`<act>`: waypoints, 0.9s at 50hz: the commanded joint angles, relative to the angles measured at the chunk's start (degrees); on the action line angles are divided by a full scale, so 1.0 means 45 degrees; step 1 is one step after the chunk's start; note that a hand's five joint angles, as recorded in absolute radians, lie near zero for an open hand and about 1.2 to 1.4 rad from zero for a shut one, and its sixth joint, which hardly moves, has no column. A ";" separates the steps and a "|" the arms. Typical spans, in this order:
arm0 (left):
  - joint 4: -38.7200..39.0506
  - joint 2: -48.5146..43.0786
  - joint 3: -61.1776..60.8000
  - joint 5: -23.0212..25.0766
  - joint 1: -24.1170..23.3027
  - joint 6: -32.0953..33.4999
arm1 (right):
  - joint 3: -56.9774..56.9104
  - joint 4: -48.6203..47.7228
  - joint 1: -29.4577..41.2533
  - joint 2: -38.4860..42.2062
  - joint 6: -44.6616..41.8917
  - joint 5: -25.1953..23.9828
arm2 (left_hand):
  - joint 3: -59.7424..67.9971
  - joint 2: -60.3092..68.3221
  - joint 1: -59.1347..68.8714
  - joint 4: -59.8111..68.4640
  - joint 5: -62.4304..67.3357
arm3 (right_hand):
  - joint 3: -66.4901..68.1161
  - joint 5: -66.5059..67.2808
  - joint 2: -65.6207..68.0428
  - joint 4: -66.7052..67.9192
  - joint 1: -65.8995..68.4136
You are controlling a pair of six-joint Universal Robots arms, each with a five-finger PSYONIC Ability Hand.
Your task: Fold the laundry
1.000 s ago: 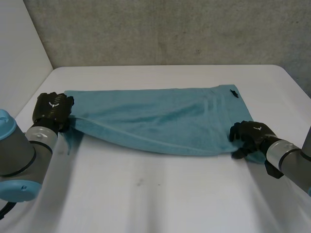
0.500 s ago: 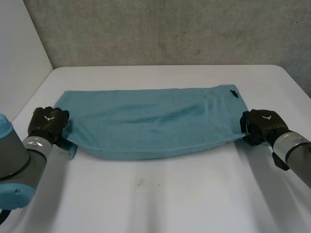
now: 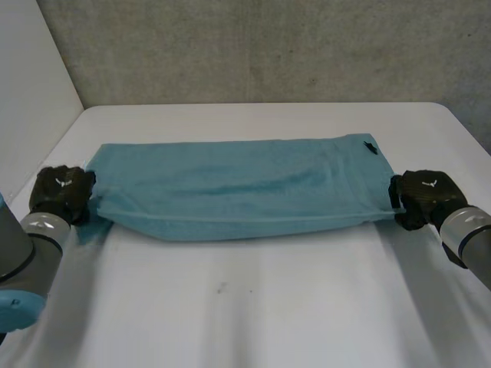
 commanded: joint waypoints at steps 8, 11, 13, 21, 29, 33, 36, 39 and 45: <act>-0.2121 0.4523 0.0178 0.0508 0.0036 0.3032 | -0.2035 0.5767 -0.0160 -0.4227 -0.3354 -0.0050 | 0.2622 0.2539 0.3555 0.2598 0.3151 | 0.2730 0.3149 0.2751 0.2612 0.5328; -0.3410 0.4760 0.0334 0.1151 0.0134 0.4380 | -0.2446 0.7487 -0.0239 -0.4483 -0.4680 -0.0030 | 0.2622 0.2539 0.3555 0.2598 0.3151 | 0.2730 0.3149 0.2751 0.2612 0.5328; -0.4158 0.4760 0.0374 0.1389 0.0291 0.4973 | -0.2507 0.8257 -0.0259 -0.4464 -0.5449 -0.0011 | 0.2622 0.2539 0.3555 0.2598 0.3151 | 0.2730 0.3149 0.2751 0.2612 0.5328; -0.6541 0.3979 0.0354 0.1994 0.1033 0.5891 | -0.2116 0.9292 -0.0220 -0.3312 -0.7422 0.0693 | 0.2622 0.2539 0.3555 0.2598 0.3151 | 0.2730 0.3149 0.2751 0.2612 0.5328; -0.6092 0.1167 0.0920 0.2014 0.0994 0.6027 | -0.2331 0.7241 -0.0142 -0.0714 -0.7500 0.1786 | 0.2622 0.2539 0.3555 0.2598 0.3151 | 0.2730 0.3149 0.2751 0.2612 0.5328; -0.5080 -0.0275 0.2438 0.1955 0.0722 0.6047 | -0.3672 0.6054 0.0072 0.0629 -0.7286 0.2195 | 0.2622 0.2539 0.3555 0.2598 0.3151 | 0.2730 0.3149 0.2751 0.2612 0.5328; -0.4241 -0.0843 0.4153 0.1878 0.0274 0.6028 | -0.5504 0.5273 0.0850 0.1217 -0.6625 0.2624 | 0.2622 0.2539 0.3555 0.2598 0.3151 | 0.2730 0.3149 0.2751 0.2612 0.5328; -0.3421 -0.1040 0.6300 0.1819 -0.0390 0.5813 | -0.7769 0.4104 0.1379 0.1259 -0.5552 0.3287 | 0.2622 0.2539 0.3555 0.2598 0.3151 | 0.2730 0.3149 0.2751 0.2612 0.5328; -0.1366 -0.0923 0.9104 0.1819 -0.0959 0.4895 | -1.0104 0.1226 0.1616 0.0848 -0.4238 0.3876 | 0.2622 0.2539 0.3555 0.2598 0.3151 | 0.2730 0.3149 0.2751 0.2612 0.5328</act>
